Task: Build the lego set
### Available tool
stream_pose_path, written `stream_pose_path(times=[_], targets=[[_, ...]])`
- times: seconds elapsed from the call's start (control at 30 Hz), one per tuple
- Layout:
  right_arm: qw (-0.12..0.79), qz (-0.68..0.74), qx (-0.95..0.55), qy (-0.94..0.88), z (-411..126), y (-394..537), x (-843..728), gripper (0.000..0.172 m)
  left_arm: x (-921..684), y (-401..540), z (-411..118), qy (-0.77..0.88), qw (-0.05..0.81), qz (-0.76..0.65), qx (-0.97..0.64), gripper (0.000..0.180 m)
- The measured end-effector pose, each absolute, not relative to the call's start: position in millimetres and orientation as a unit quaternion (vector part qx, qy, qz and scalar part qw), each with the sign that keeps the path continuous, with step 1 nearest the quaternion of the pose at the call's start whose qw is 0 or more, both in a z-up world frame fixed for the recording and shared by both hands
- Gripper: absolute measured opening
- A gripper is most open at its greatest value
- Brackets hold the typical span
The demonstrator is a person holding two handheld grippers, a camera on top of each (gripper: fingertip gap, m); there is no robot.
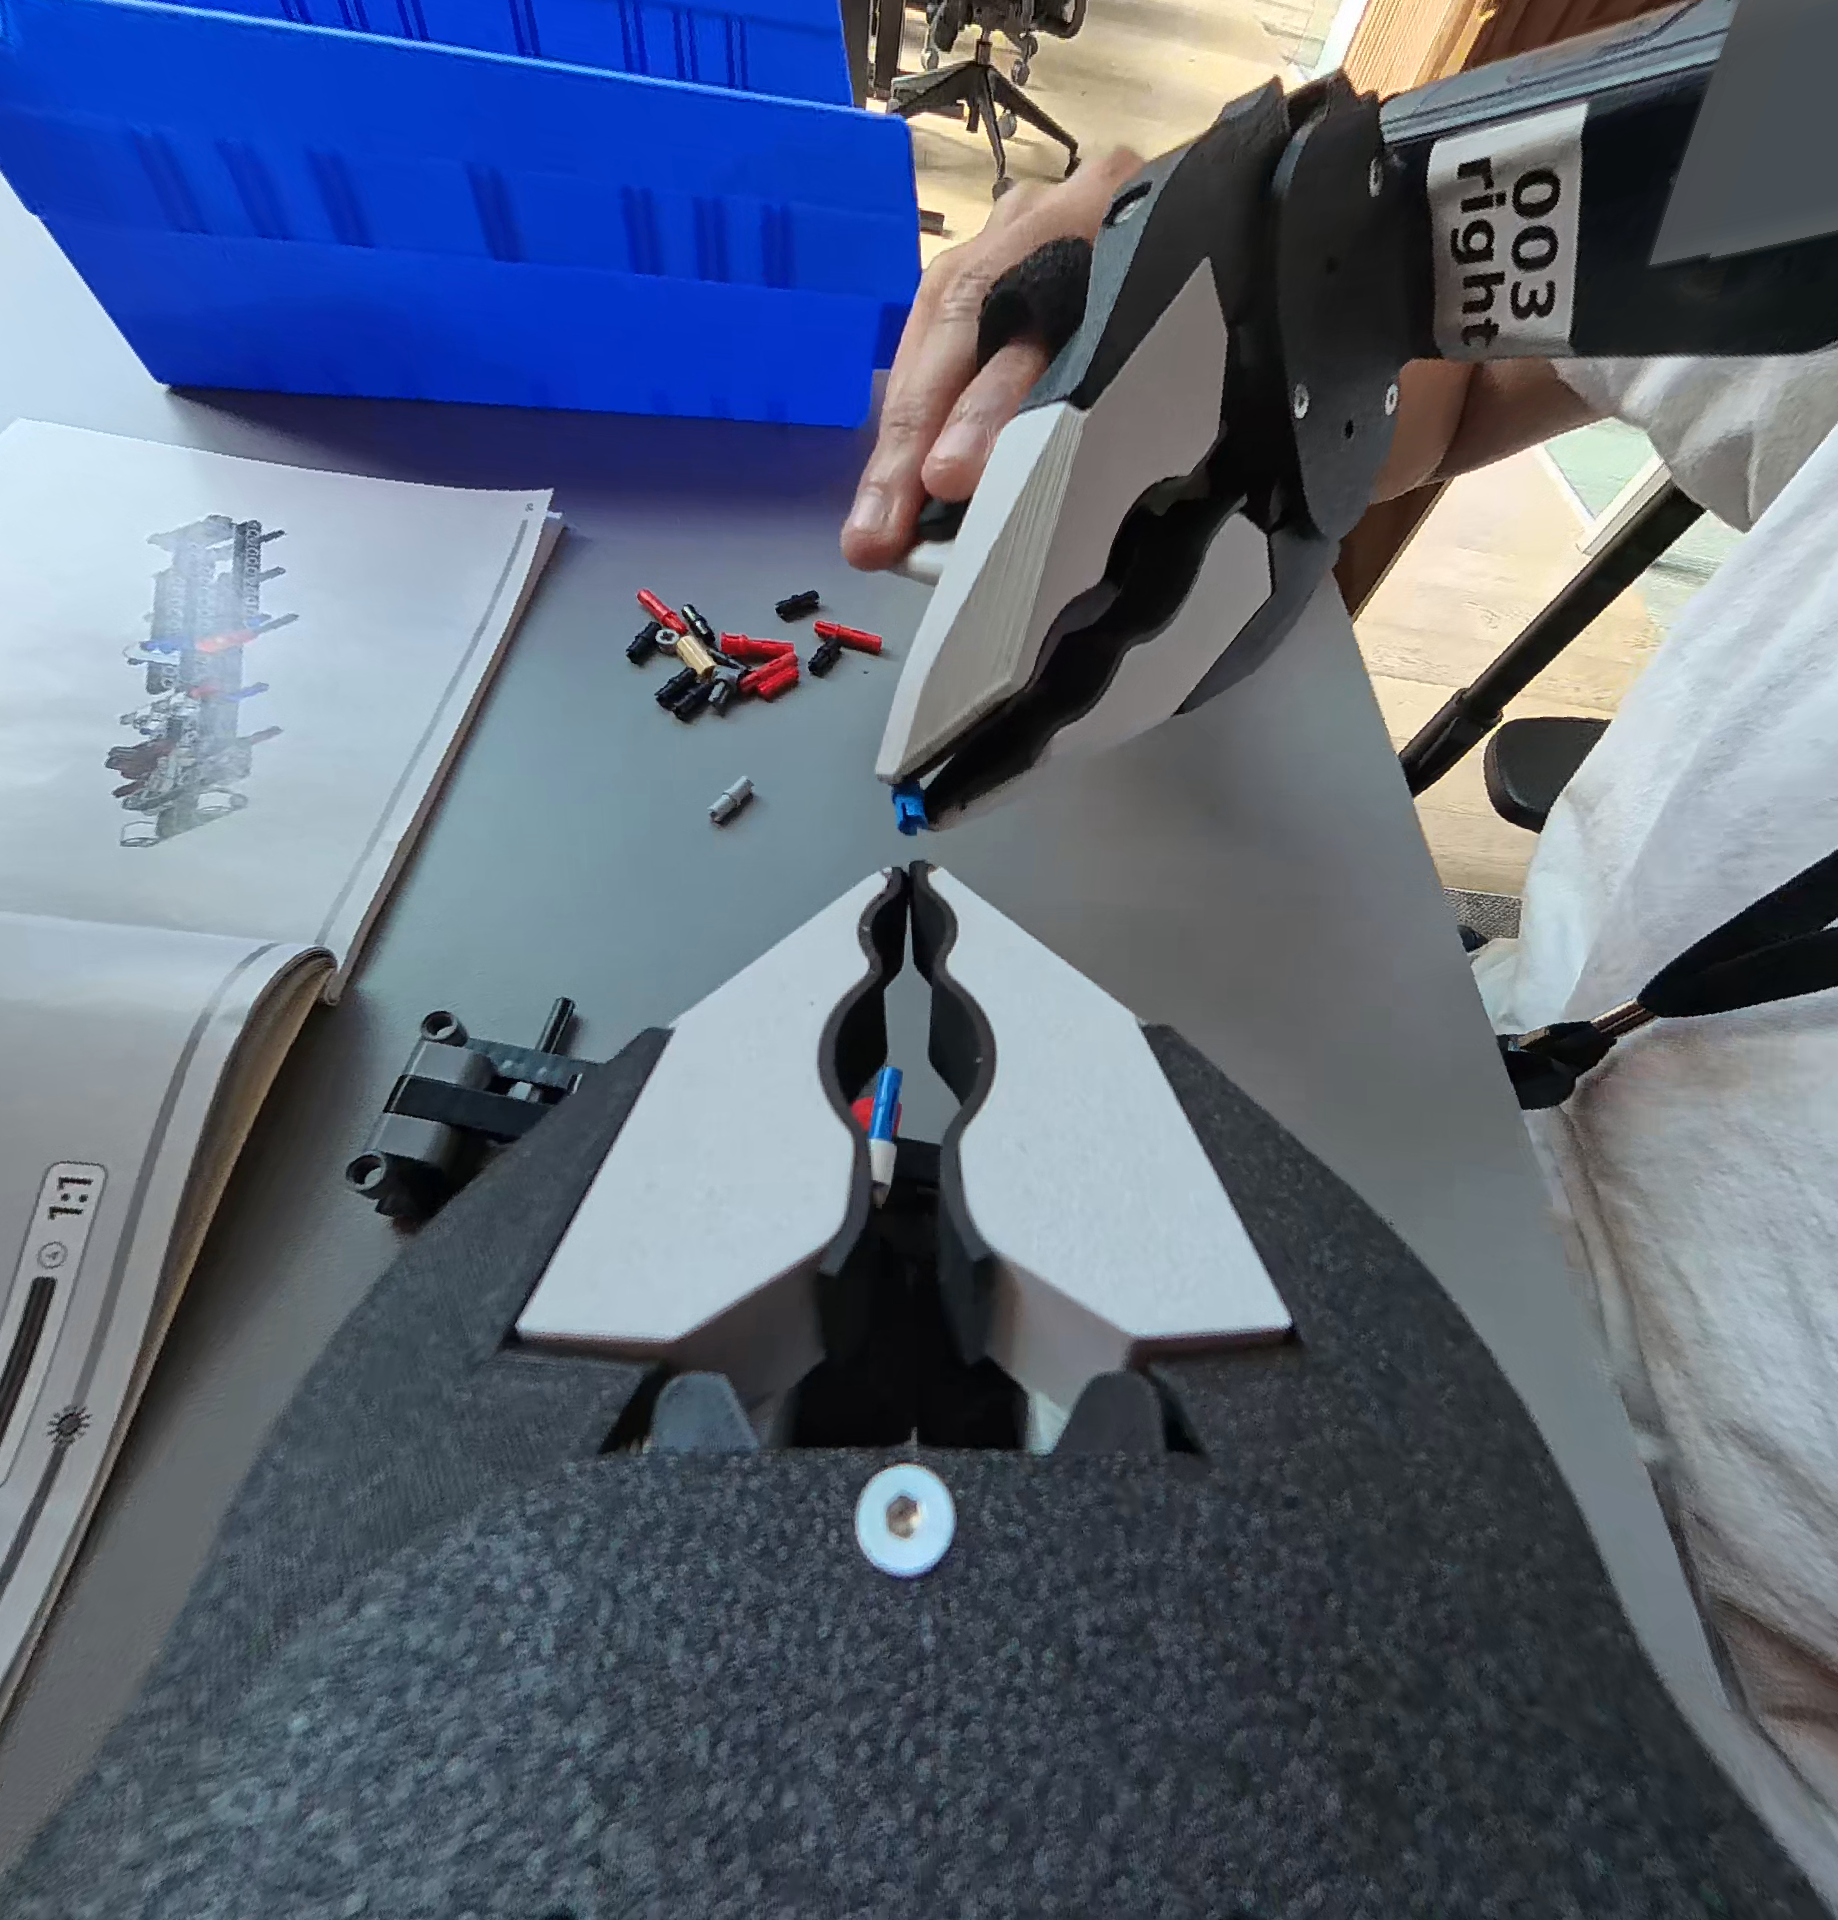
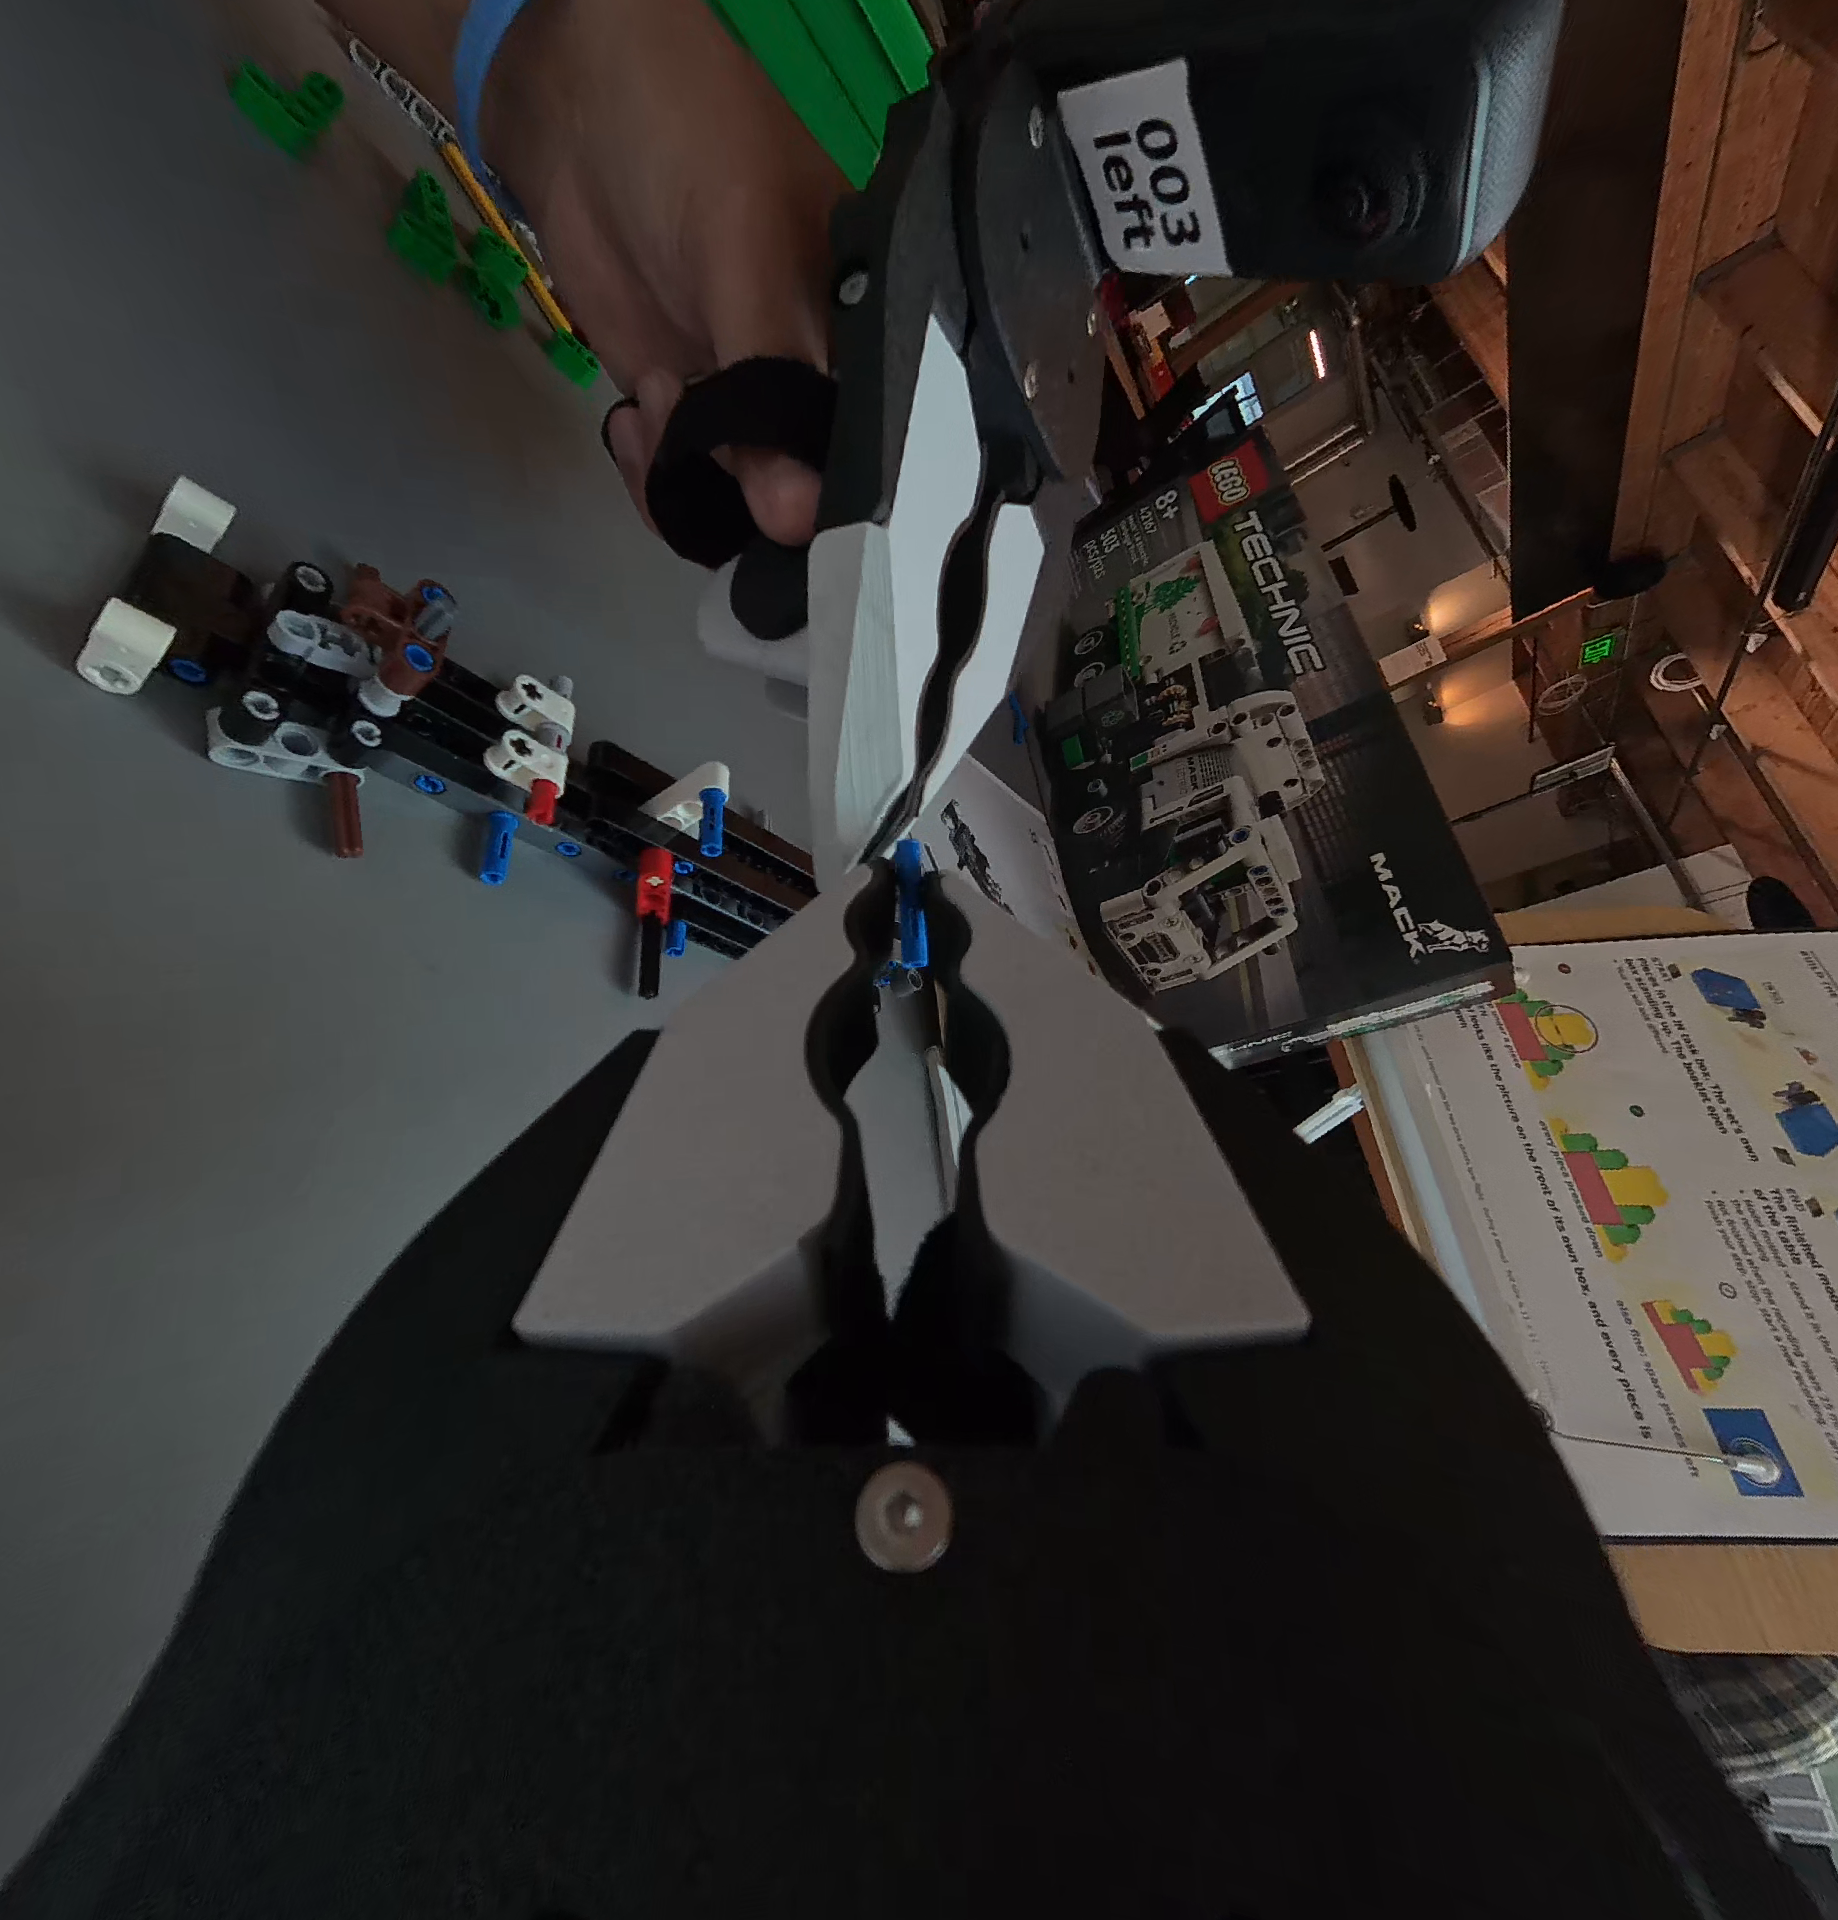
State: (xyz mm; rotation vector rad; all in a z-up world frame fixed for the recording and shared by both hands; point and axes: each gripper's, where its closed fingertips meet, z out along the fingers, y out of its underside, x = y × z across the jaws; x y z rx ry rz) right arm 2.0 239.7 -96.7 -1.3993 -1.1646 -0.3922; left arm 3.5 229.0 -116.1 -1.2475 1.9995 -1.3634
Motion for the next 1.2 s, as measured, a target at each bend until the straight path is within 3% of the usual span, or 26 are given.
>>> stream_pose_path(times=[0.2, 0.5, 0.93, 1.2], targets=[[0.577, -0.2, -0.656, -0.443, -96, 259, 54, 0.003, 9, 251, -120, 0.704, 0.246, -0.47, -0.472, 0.0], [0.514, -0.115, -0.812, -0.253, -131, 289, 159, 0.004, 13, 296, -129, 0.694, 0.32, -0.404, -0.502, 0.001], [0.501, 0.006, -0.85, -0.165, -144, 290, 169, 0.004, 10, 319, -139, 0.686, 0.313, -0.387, -0.53, 0.003], [0.506, 0.009, -0.847, -0.165, -141, 289, 167, 0.004, 10, 317, -141, 0.693, 0.314, -0.381, -0.525, 0.003]])
